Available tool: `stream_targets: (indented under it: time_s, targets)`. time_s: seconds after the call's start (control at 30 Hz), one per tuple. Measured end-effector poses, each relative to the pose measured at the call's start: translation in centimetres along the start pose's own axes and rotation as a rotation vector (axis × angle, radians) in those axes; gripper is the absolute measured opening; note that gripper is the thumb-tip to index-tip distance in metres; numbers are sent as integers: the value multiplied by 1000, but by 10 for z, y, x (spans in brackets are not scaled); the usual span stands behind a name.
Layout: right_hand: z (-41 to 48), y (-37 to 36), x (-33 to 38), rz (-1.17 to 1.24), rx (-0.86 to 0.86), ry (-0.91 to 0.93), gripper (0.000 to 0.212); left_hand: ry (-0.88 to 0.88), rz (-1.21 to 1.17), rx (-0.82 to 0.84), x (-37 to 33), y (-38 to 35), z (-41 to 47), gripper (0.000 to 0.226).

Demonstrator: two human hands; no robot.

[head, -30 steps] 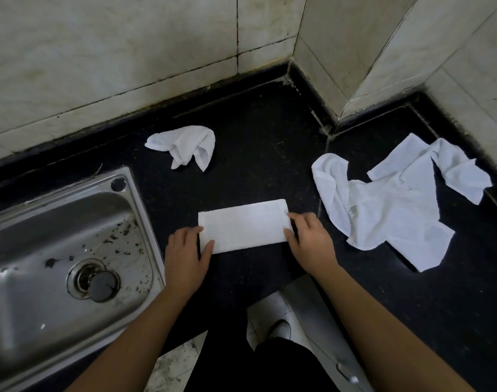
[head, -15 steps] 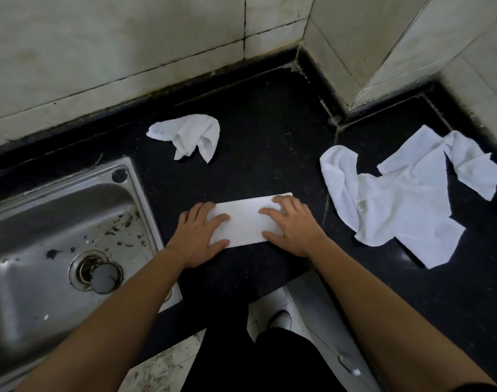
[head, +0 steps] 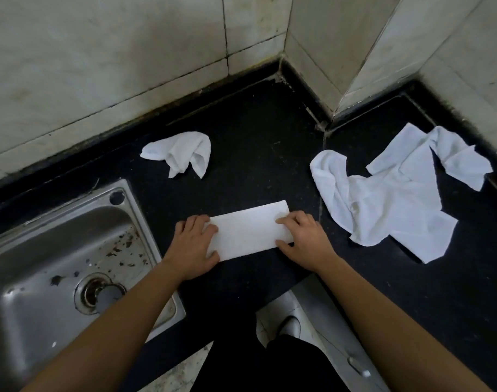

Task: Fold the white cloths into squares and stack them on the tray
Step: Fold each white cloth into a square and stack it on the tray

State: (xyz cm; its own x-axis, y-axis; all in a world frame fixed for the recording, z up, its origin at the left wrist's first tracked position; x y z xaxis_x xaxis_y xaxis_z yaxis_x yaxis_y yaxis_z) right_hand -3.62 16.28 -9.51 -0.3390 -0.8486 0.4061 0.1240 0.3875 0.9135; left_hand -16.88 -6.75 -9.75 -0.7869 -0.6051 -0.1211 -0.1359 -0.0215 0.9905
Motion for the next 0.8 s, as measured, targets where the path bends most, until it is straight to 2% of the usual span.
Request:
stream_targets:
  time_s: [0.13, 0.23, 0.4, 0.53, 0.63, 0.7, 0.8]
  targets:
    - [-13, 10, -21, 174, -29, -414, 49, -77, -78, -118, -28, 21, 57, 41]
    - [-27, 10, -32, 230, -30, -583, 47, -231, -116, -22, -67, 22, 105, 47]
    - [-36, 10, -26, 190, -89, -589, 33, -531, 95, 147, -119, 2, 151, 60]
    - [-36, 1, -23, 176, -51, -587, 16, -748, 248, 116, -137, 3, 156, 62]
    - [-34, -1, -26, 289, -8, -698, 13, -773, 220, 120, -139, 4, 159, 51]
    - [-32, -1, -26, 359, 7, -779, 17, -737, 166, 137, -139, 5, 161, 39]
    - [-26, -2, -27, 368, 34, -783, 16, -637, 53, 170, -134, 13, 164, 27]
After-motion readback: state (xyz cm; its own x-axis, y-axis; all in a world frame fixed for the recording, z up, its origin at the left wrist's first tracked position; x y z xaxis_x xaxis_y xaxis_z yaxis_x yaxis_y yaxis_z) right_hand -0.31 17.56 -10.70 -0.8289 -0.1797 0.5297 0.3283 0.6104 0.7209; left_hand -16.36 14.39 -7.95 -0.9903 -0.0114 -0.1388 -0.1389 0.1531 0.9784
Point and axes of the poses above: each hand's wrist, its own z-axis towards the middle knuckle, its own y-axis out of the back of the hand, x = y × z, the point moved 6 cm from there along z, towards the middle knuckle, and after that the axes turned 12 degrees about -x, right-handed, at the moved point
